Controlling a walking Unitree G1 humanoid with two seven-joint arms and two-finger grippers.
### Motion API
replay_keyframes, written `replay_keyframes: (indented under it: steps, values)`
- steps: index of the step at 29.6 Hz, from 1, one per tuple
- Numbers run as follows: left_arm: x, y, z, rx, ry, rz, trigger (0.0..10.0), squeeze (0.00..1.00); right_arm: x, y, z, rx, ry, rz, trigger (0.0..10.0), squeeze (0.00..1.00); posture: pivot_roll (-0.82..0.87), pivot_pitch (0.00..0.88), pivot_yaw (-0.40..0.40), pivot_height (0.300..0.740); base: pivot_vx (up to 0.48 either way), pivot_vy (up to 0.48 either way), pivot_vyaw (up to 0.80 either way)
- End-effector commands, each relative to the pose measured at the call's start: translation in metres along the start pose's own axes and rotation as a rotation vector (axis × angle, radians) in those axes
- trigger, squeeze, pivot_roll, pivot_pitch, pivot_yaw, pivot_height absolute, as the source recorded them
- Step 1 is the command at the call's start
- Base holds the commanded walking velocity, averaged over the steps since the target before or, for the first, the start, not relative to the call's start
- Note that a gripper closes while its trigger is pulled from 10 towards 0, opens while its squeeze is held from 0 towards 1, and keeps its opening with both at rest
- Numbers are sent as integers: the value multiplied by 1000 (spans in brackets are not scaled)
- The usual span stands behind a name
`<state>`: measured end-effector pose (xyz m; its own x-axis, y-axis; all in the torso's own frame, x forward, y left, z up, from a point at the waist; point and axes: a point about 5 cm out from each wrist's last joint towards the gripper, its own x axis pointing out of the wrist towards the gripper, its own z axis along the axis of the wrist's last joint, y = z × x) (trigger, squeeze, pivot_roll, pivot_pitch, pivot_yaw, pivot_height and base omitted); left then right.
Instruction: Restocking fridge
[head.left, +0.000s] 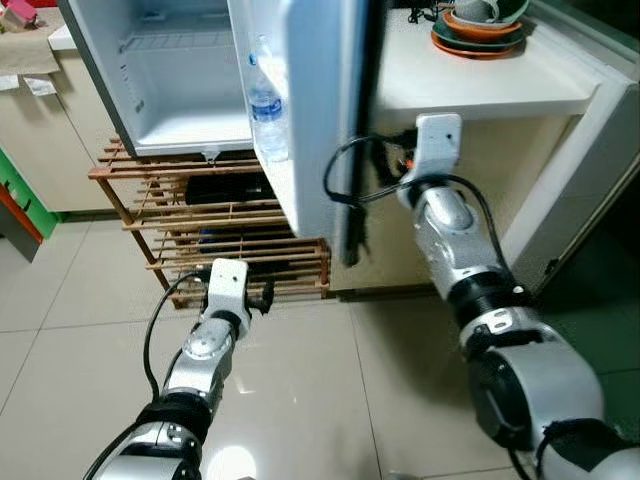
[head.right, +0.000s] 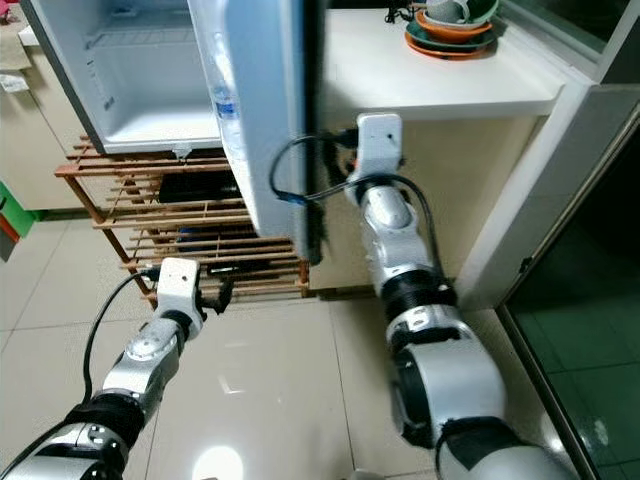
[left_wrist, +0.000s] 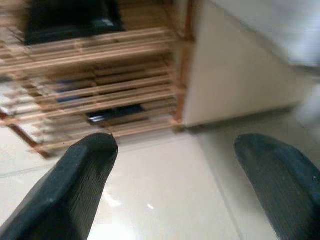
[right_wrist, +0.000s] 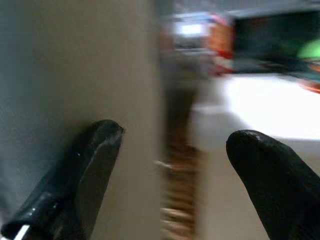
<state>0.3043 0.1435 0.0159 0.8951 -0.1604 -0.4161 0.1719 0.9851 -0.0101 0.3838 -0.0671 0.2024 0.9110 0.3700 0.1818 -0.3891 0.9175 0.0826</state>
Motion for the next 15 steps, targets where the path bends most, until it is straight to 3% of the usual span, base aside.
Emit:
replay_keyframes:
  steps: [1, 2, 3, 5, 8, 12, 13, 15]
  values:
    - [2, -13, -5, 22, 87, -84, 10000, 0, -4, 37, 8, 85, -18, 166, 10000, 0, -147, 0, 31, 736, 0, 0, 0]
    - [2, -16, -9, 17, 125, -104, 10000, 0, -8, 49, 9, 112, -21, 221, 10000, 0, -147, 0, 31, 736, 0, 0, 0]
    - [1, -17, -11, -8, 135, -110, 10000, 0, -17, 73, 15, 157, -52, 331, 10000, 0, -147, 0, 31, 736, 0, 0, 0]
    - [1, -17, -11, -12, 132, -109, 10000, 0, -19, 79, 19, 181, -69, 368, 10000, 0, -147, 0, 31, 736, 0, 0, 0]
    - [2, -13, -12, -36, 160, -103, 10000, 0, -30, 98, 39, 288, -161, 536, 10000, 0, -142, 0, 25, 736, 0, 0, 0]
    - [4, -13, 1, -58, 91, -106, 10000, 0, -26, 75, 41, 326, -150, 475, 10000, 0, -131, 0, 16, 736, 0, 0, 0]
    - [4, -14, 11, -45, 40, -117, 10000, 0, -30, 54, 37, 306, -122, 386, 10000, 0, -127, 0, 7, 736, 0, 0, 0]
    - [2, -11, 33, -3, -96, -100, 10000, 0, -37, 18, 23, 159, -65, 180, 10000, 0, -127, 0, 5, 736, 0, 0, 0]
